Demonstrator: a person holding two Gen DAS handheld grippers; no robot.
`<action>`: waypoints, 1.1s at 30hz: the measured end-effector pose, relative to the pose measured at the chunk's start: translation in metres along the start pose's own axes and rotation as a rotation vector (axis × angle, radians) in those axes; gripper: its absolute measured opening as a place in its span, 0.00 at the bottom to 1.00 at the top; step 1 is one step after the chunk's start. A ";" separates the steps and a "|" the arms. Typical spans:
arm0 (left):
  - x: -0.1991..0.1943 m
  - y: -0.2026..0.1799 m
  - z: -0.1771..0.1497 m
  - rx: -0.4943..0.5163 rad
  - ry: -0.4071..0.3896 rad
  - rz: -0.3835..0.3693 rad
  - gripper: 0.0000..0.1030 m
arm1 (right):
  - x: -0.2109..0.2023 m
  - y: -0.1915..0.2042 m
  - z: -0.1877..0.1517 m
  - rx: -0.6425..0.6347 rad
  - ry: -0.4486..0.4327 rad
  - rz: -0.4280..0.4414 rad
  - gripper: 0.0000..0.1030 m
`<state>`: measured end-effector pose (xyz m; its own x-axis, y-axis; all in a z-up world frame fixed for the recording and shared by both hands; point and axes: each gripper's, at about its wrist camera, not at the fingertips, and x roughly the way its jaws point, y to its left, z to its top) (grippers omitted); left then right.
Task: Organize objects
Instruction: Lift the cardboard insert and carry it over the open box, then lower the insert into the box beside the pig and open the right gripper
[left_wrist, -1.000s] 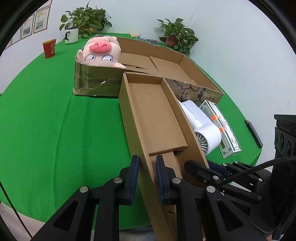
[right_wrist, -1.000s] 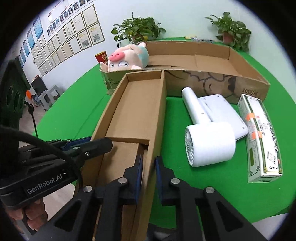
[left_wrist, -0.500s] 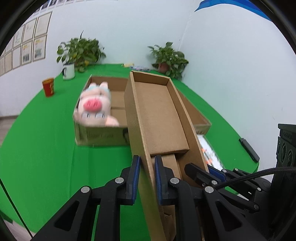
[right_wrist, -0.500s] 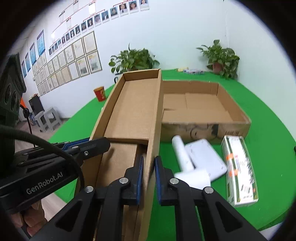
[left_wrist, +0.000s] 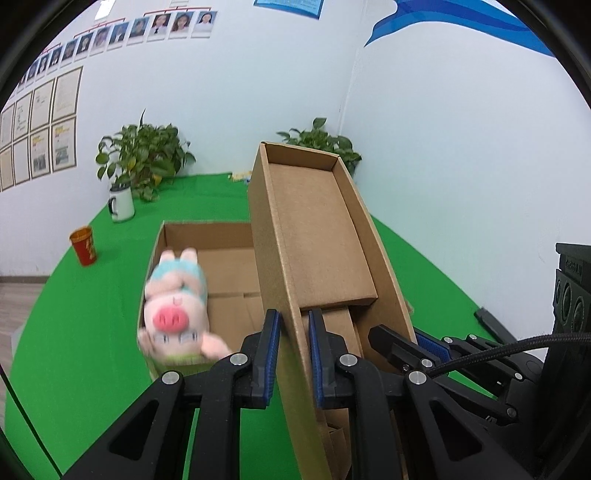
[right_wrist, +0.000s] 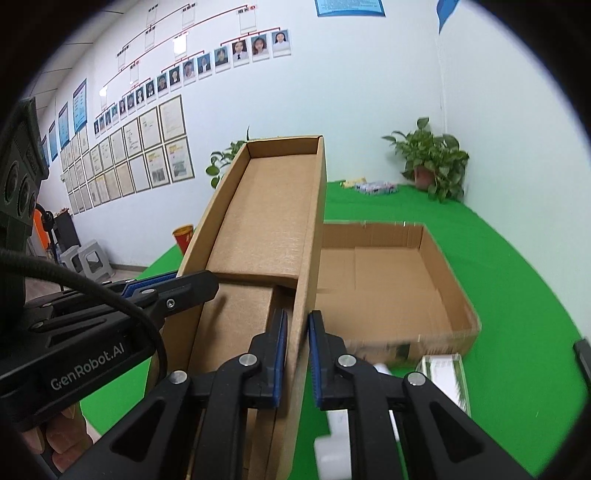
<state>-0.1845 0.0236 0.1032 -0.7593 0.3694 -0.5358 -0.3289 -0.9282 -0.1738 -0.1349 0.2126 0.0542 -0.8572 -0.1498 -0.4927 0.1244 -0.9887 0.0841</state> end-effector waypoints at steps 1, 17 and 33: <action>0.001 0.000 0.009 0.006 -0.007 0.001 0.12 | 0.002 -0.001 0.006 -0.003 -0.007 -0.001 0.10; 0.070 0.029 0.117 0.021 0.037 0.027 0.12 | 0.066 -0.015 0.079 -0.029 0.010 -0.006 0.10; 0.236 0.078 0.058 -0.005 0.337 0.144 0.10 | 0.197 -0.039 0.032 0.083 0.252 0.045 0.09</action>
<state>-0.4218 0.0407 0.0113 -0.5697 0.2001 -0.7972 -0.2283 -0.9703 -0.0804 -0.3242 0.2219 -0.0183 -0.6992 -0.2019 -0.6858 0.1094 -0.9782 0.1765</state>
